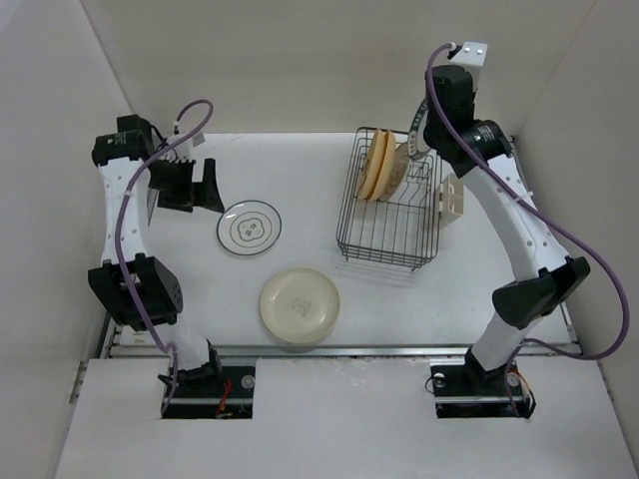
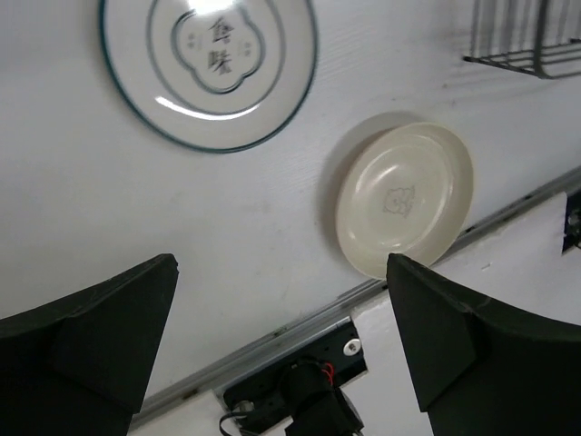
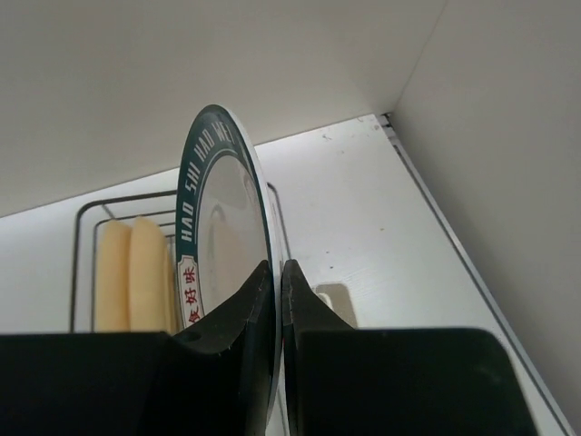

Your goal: Unload the plates from the dish rack

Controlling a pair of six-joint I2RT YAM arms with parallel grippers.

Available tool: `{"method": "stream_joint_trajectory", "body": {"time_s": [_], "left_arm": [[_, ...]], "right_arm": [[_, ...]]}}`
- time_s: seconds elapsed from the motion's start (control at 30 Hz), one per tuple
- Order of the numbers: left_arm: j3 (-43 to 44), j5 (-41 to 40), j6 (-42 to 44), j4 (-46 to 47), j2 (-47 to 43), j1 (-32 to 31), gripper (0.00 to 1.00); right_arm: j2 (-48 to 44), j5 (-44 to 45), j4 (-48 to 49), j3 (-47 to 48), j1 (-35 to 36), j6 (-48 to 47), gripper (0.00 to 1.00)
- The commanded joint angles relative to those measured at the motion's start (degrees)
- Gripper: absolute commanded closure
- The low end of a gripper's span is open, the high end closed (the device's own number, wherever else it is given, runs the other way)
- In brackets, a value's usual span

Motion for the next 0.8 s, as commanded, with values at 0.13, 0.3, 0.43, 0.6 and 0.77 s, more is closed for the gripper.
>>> {"method": "stream_joint_trajectory", "body": {"time_s": [0.13,0.3,0.43,0.6,0.77], "left_arm": [[1.82,13.6,2.69,0.58,-6.5,-5.33,0.0],[1.82,15.63,-1.27,4.62,-6.5,-8.32,0.0],[-0.72,13.27,-2.06,6.65,-5.18,-10.96,0.02],[-3.18,9.92,-0.74,6.65,-1.06,-13.86,0.18],[-5.29,8.69,2.84,4.28,1.05,-13.87,0.34]], "right_arm": [[-5.13,-29.97,10.68,-4.86,5.14,-0.84,1.0],[-2.08,-64.18,21.17,-12.99,7.77,-0.84,1.0],[5.05,-73.33,22.49,-11.32,11.82,1.44,1.0],[11.46,-85.44,29.44,-9.75,12.88,6.53,1.0],[15.43,-89.78,31.98,-9.29,14.02,8.39,1.0]]}}
